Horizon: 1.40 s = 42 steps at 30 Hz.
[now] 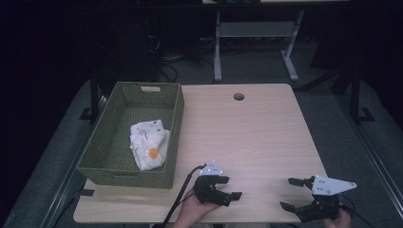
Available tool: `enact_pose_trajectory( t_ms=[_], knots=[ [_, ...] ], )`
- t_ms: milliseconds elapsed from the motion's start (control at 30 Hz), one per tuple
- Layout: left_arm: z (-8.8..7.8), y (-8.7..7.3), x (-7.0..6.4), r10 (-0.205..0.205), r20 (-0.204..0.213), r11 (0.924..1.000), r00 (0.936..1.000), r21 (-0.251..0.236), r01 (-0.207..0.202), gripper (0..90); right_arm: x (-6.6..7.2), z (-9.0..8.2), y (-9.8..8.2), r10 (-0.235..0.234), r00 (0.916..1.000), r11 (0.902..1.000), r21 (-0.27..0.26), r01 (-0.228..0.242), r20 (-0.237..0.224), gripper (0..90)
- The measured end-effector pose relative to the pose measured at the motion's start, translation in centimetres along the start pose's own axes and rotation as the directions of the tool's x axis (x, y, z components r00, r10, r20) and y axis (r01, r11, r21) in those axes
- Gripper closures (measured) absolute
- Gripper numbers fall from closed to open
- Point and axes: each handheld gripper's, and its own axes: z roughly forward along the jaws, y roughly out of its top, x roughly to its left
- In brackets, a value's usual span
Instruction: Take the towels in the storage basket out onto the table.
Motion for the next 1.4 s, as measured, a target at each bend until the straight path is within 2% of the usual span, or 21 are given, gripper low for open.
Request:
enact_pose_trajectory(
  t_ms=[167,300,367,500,667,733,900,933,1100,1200,1267,1400],
  knots=[
    [-0.3,0.1,0.1,-0.006,-0.001,1.0000,1.0000,0.000,0.006,23.5,-0.1,0.1,0.1,-0.003,1.0000,1.0000,-0.001,0.003,-0.002,13.8],
    [-0.6,0.4,0.2,-0.041,0.028,0.9991,0.9988,-0.012,0.041,23.6,0.0,0.2,0.1,-0.006,1.0000,1.0000,0.004,0.006,-0.003,13.8],
    [-0.9,0.7,0.4,-0.031,0.024,0.9994,0.9992,-0.013,0.032,23.6,0.2,0.2,0.2,-0.011,0.9999,0.9999,0.003,0.011,-0.004,13.8],
    [-1.5,1.4,0.9,-0.048,0.029,0.9982,0.9984,-0.034,0.049,23.6,0.2,0.3,0.2,-0.012,0.9999,0.9999,0.009,0.012,0.001,13.8],
    [-2.6,2.9,1.3,-0.064,0.014,0.9936,0.9978,-0.093,0.065,21.8,0.1,0.3,0.1,-0.004,0.9999,0.9999,0.010,0.004,0.014,13.8],
    [-2.6,3.1,1.4,-0.067,0.011,0.9936,0.9977,-0.091,0.068,21.3,0.1,0.3,0.1,-0.003,0.9999,1.0000,0.009,0.003,0.016,13.8],
    [-3.0,4.3,1.6,-0.060,-0.002,0.9943,0.9982,-0.088,0.059,21.2,0.2,0.2,0.1,-0.009,0.9999,1.0000,0.002,0.009,0.014,13.8],
    [-3.3,4.9,1.3,-0.047,-0.007,0.9955,0.9989,-0.082,0.046,21.2,0.2,0.2,0.1,0.000,0.9999,1.0000,0.005,0.000,0.013,13.8],
    [-3.7,6.0,1.0,-0.014,-0.017,0.9977,0.9998,-0.067,0.012,21.3,0.2,0.1,0.1,-0.002,0.9999,1.0000,0.003,0.002,0.015,13.8],
    [-4.1,6.8,1.2,-0.018,0.001,0.9985,0.9998,-0.052,0.018,21.5,0.1,0.1,0.0,-0.001,0.9999,1.0000,-0.003,0.001,0.017,13.8],
    [-4.4,7.4,1.3,0.000,-0.007,0.9994,1.0000,-0.034,-0.001,21.5,0.1,0.1,0.0,0.000,0.9998,1.0000,-0.003,0.000,0.018,13.8],
    [-5.6,8.7,1.4,0.018,0.015,0.9998,0.9997,-0.003,-0.018,21.3,0.2,0.1,0.1,0.001,0.9998,1.0000,-0.001,-0.001,0.019,13.8]
  ],
)
